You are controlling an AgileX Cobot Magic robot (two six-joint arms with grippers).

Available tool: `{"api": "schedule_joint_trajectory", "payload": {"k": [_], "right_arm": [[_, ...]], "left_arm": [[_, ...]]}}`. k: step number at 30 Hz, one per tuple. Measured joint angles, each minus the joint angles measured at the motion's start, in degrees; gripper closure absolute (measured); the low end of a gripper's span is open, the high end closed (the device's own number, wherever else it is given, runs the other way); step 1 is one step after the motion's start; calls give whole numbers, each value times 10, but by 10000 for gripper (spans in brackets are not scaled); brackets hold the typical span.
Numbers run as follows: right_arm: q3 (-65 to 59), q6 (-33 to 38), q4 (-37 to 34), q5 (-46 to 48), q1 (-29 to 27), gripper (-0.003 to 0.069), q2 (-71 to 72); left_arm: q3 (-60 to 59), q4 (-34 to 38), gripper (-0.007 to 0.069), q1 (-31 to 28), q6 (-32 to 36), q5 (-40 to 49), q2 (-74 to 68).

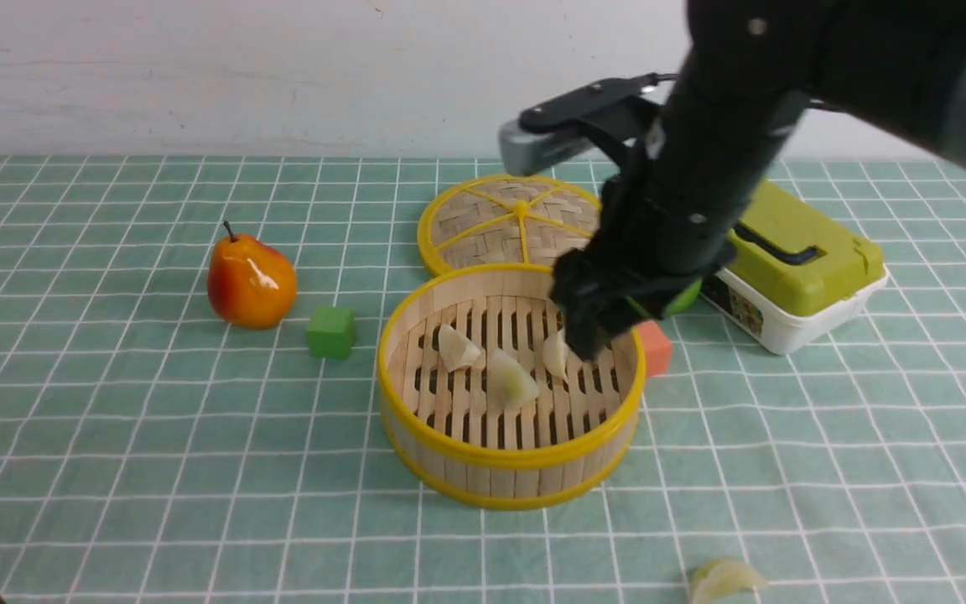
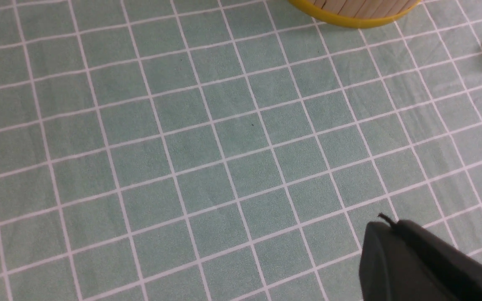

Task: Put the dumplings into the steamer on the table with the blue tablecloth.
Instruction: 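Reach for and grasp a dumpling lying on the table beside the steamer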

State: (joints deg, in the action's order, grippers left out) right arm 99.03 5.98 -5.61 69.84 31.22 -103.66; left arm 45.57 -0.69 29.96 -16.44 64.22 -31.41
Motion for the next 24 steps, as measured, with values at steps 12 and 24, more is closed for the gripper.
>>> {"api": "schedule_joint_trajectory", "payload": {"k": [12,24], "right_arm": [[-355,139,29,-117,0,148,133],[-378,210,40,-241,0,150,13]], "left_arm": [[0,3,632,0,0,-13,0],[0,24,628,0,0,-12,0]]}}
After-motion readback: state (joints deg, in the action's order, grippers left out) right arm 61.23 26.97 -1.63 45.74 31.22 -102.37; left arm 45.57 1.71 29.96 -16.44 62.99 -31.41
